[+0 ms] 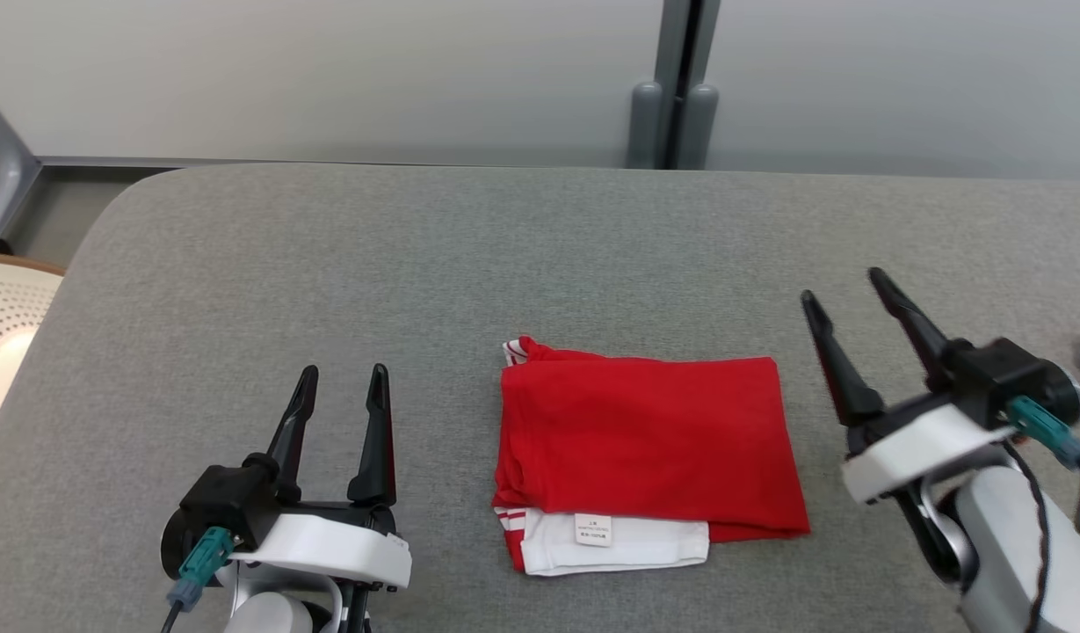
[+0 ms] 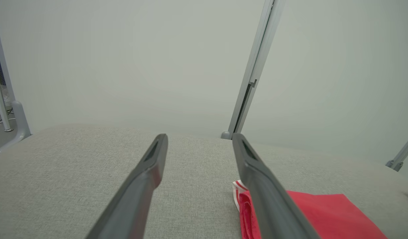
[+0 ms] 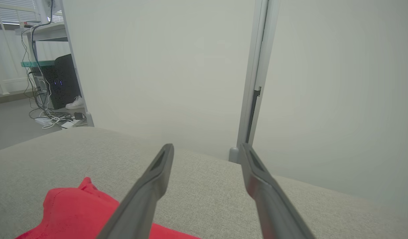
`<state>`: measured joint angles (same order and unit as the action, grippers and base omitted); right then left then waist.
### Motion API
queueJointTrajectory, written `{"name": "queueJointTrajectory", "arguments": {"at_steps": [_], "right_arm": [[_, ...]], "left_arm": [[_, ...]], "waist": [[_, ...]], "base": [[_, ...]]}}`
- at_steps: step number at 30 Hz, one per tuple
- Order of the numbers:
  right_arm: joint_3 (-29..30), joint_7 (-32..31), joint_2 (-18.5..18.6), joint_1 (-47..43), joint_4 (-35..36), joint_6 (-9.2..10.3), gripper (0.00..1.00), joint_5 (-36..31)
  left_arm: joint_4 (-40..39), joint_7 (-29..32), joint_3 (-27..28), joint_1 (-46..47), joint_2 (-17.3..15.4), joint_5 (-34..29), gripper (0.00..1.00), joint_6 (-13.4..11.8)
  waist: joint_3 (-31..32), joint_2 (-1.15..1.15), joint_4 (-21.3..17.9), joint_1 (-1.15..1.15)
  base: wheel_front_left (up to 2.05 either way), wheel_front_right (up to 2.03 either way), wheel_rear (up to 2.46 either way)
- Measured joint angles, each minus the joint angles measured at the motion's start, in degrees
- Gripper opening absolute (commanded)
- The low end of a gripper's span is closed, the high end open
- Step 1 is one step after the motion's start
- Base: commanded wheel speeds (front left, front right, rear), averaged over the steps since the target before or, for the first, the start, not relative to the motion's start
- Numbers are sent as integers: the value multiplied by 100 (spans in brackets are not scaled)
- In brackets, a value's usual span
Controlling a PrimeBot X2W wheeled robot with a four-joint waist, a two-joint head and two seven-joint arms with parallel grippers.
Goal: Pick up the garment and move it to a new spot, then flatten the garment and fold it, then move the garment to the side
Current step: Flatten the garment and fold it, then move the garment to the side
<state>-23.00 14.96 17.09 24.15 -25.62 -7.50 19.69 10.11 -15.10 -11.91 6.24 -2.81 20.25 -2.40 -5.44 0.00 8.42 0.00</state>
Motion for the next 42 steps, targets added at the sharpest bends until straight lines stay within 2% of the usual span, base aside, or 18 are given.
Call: {"name": "queueJointTrajectory", "arguments": {"at_steps": [5,8,18,29,42], "right_arm": [[720,1,32,-626,604,0,100,-615],[1102,1,-105,-973,868,1,100,-856],[1668,1,-638,-1602,1172,1,100,-1227],[1712,0,-821,-1681,1081,0,100,-1321],[1036,-27,-1006,-1215,-172,0,100,-693]], "left_arm": [[-27,0,-30,14,1,-59,100,-30],[-10,1,-41,14,1,-168,100,-46],[49,0,-92,-27,1,-420,100,-121],[62,0,-162,-89,0,-453,100,-119],[130,1,-407,109,-1,-336,100,-103]], "waist": [[-6,0,-181,0],[-19,0,-269,0],[-40,0,-417,0],[-94,0,-426,0],[-475,0,-147,0]], "base": [[0,0,0],[0,0,0],[0,0,0],[0,0,0],[0,0,0]]}}
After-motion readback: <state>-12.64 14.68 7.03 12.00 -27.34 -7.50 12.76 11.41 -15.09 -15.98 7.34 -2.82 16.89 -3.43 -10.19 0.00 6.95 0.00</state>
